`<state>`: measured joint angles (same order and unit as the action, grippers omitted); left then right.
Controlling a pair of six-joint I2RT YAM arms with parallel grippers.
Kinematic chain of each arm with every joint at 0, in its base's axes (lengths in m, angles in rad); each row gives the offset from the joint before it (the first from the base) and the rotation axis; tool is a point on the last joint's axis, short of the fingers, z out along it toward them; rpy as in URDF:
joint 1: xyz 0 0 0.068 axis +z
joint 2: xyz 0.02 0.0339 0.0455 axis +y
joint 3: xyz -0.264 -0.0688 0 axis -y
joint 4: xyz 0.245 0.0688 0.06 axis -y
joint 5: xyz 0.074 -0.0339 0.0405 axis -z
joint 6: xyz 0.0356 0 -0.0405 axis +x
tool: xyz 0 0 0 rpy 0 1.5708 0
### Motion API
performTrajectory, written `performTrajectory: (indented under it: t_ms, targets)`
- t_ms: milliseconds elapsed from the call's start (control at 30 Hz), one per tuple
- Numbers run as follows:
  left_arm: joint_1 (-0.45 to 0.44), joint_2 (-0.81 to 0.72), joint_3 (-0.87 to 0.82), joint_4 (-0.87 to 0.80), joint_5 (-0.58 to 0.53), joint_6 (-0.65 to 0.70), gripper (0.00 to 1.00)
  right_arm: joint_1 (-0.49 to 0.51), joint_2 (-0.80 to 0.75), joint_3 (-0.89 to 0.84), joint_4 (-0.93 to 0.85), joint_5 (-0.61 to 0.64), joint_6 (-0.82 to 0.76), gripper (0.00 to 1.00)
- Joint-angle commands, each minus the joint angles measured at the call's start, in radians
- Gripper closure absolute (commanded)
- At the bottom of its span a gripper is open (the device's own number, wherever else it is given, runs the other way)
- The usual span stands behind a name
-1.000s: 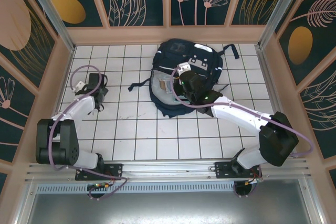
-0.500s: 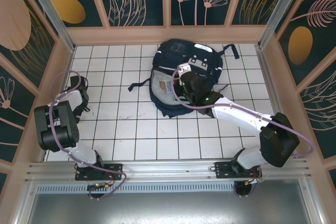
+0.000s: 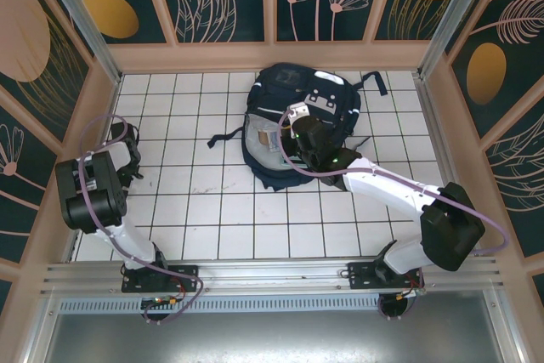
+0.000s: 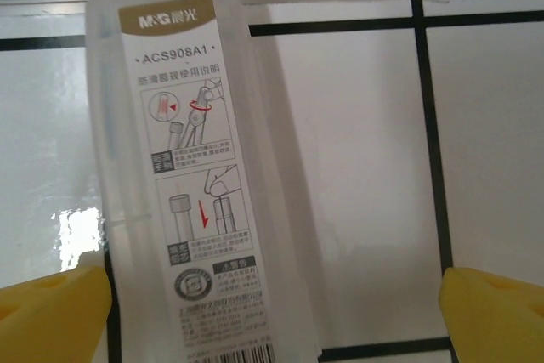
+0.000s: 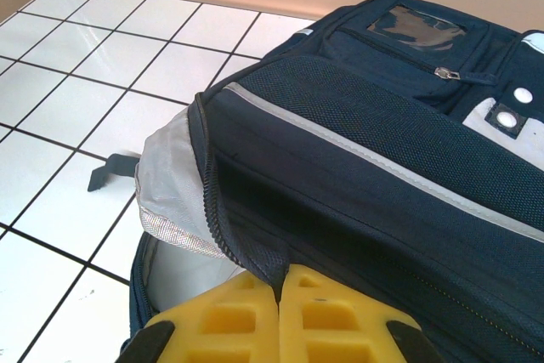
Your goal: Pack books, pencil case, and school supplies into a backpack
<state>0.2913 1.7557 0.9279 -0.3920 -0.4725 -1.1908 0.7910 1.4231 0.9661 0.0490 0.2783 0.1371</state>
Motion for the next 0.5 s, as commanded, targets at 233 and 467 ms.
performTrajectory:
  t_ms: [233, 467]
  targets:
    - [0.019, 0.042, 0.0, 0.019, 0.044, -0.012, 0.2, 0.002, -0.02, 0.007, 0.076, -0.016, 0.01, 0.94]
    - [0.017, -0.029, -0.051, 0.031, 0.047, -0.019, 0.42, 0.002, -0.02, 0.006, 0.078, -0.016, 0.012, 0.94]
